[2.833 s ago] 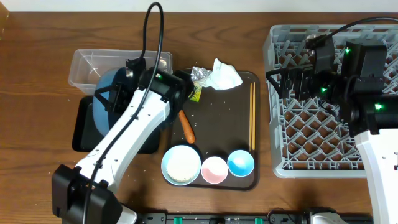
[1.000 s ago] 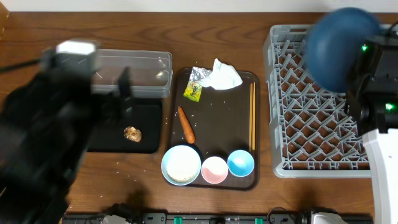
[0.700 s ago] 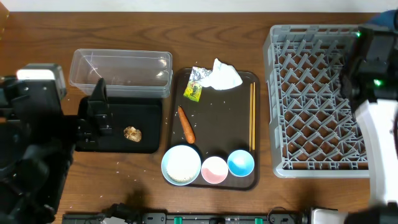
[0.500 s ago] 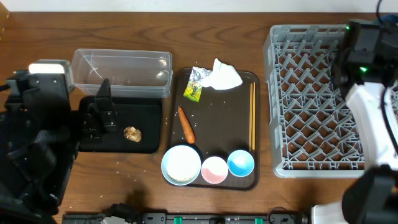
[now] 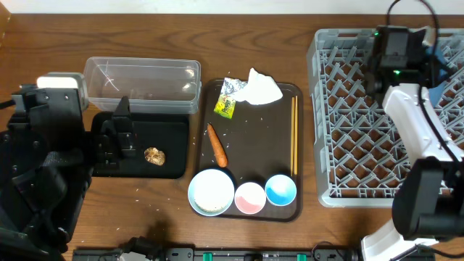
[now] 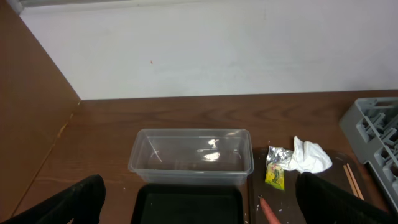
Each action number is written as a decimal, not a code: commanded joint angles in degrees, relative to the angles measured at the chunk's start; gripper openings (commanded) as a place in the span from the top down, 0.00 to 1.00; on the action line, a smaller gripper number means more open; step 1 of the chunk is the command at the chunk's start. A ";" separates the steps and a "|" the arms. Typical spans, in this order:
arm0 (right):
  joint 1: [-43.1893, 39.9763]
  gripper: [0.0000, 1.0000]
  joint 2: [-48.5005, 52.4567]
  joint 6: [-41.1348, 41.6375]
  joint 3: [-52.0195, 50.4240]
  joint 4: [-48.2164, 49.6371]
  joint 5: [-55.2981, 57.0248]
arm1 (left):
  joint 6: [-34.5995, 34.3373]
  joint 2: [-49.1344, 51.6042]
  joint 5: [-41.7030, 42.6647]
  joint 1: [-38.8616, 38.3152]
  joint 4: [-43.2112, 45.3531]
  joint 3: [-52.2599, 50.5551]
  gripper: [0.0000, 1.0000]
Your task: Sort waste into correct bins and load items into the dishwasher rack
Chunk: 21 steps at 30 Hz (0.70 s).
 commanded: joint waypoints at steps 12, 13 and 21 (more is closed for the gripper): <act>7.39 0.01 -8.72 -0.44 0.50 0.13 -8.41 | 0.96 -0.11 -0.52 0.31 -0.15 0.20 0.02; 7.85 0.01 -10.25 0.11 0.50 -0.04 -10.51 | 0.98 -0.09 -0.52 0.31 -0.15 0.20 0.02; 11.89 0.01 -21.57 16.74 0.50 -11.23 -41.22 | -1.25 0.07 7.63 0.31 -2.03 0.07 0.02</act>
